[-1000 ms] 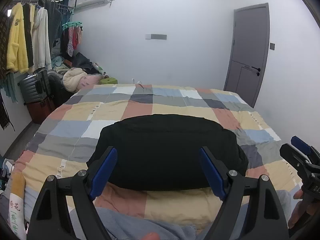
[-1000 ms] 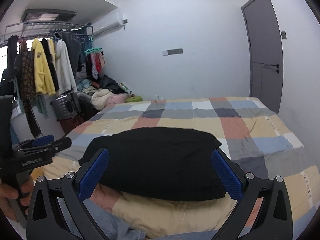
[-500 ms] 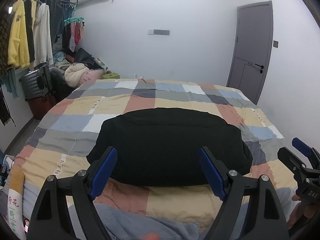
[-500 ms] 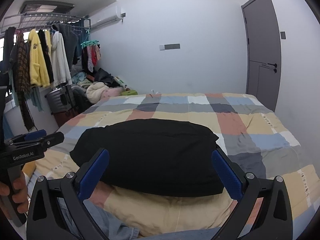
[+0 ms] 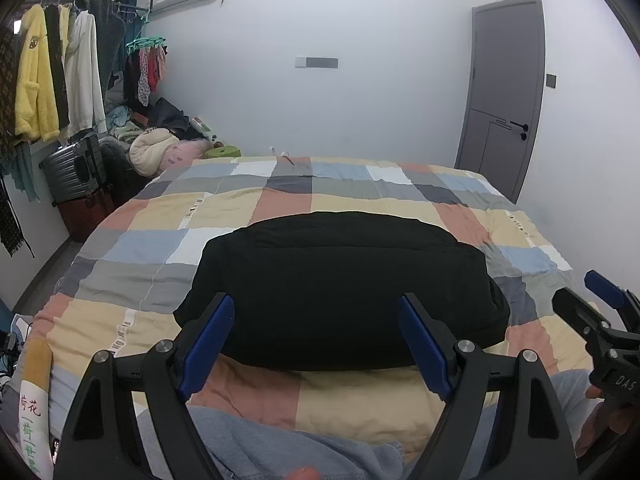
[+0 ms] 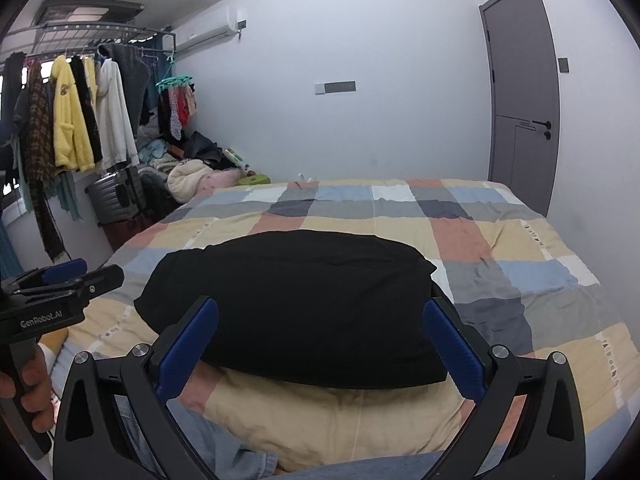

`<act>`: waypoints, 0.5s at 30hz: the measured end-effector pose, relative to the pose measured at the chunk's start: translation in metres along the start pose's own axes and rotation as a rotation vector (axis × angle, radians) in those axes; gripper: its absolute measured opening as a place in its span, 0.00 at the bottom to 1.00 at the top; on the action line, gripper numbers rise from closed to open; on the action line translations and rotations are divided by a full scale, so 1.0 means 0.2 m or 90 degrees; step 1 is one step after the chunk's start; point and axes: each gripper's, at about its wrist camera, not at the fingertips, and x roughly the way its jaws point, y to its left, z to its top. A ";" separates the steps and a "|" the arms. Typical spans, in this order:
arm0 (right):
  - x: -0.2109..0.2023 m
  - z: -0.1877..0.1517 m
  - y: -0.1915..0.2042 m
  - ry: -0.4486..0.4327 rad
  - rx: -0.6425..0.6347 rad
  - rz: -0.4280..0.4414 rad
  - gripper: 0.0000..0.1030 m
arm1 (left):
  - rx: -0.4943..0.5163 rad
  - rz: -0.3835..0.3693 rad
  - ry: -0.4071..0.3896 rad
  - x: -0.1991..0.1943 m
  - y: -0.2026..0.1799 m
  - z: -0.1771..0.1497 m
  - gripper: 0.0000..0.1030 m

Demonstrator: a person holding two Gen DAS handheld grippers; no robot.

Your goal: Fold large clothes

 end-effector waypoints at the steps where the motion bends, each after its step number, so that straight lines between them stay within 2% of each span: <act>1: -0.01 0.00 0.00 -0.002 0.001 -0.001 1.00 | -0.003 0.001 0.002 0.00 0.00 0.00 0.81; 15: -0.05 0.00 -0.02 -0.015 0.004 -0.007 1.00 | -0.004 -0.003 0.001 -0.02 -0.01 0.00 0.81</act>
